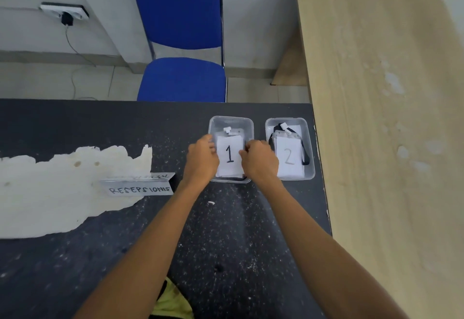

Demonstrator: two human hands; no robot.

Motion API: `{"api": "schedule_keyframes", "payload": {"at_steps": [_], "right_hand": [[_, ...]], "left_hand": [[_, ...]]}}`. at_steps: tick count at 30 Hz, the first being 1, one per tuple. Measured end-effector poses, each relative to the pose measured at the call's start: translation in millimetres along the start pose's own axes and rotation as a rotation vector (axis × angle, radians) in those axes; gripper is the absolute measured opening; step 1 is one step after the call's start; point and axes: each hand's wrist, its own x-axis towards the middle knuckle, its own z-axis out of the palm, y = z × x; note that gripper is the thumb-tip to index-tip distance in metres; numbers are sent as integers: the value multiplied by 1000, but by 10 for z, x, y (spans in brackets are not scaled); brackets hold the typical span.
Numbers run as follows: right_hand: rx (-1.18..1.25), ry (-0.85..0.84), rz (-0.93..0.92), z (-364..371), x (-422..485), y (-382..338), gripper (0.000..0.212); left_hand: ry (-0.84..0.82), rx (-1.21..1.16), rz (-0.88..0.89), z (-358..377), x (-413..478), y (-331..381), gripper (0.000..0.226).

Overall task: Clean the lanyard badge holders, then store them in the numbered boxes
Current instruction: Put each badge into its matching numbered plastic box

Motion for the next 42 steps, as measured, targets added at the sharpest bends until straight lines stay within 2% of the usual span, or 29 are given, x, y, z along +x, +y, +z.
{"api": "schedule_keyframes", "payload": {"at_steps": [2, 5, 7, 10, 12, 15, 17, 24, 28, 36, 40, 42], "right_hand": [[-30, 43, -31, 12, -40, 4, 27], [71, 118, -17, 64, -92, 60, 39], [122, 145, -2, 99, -103, 97, 49], [218, 63, 0, 125, -105, 94, 63], [316, 13, 11, 134, -110, 76, 57], [456, 58, 51, 118, -155, 65, 27], [534, 91, 48, 91, -216, 70, 16], [757, 88, 13, 96, -662, 29, 20], [916, 8, 59, 54, -1032, -58, 27], [999, -52, 46, 201, -1660, -260, 35], [1030, -75, 68, 298, -1950, -340, 35], [1036, -81, 73, 354, -2083, -357, 30]], "left_hand": [[49, 37, 21, 6, -10, -19, 41], [87, 83, 11, 11, -18, -67, 45], [50, 94, -21, 12, -14, -97, 51], [-72, -61, -82, 23, -18, -109, 50], [-101, -157, -140, 17, -34, -75, 51], [-81, -267, -227, -47, -87, -54, 46], [-80, -328, -265, -103, -143, -75, 41], [-59, -481, -278, -296, -528, -108, 31], [-80, -537, -250, -400, -799, -237, 32], [-81, -651, -179, -720, -1255, -489, 21], [-165, -717, -176, -848, -1477, -634, 34], [-182, -742, -169, -904, -1577, -703, 31]]}}
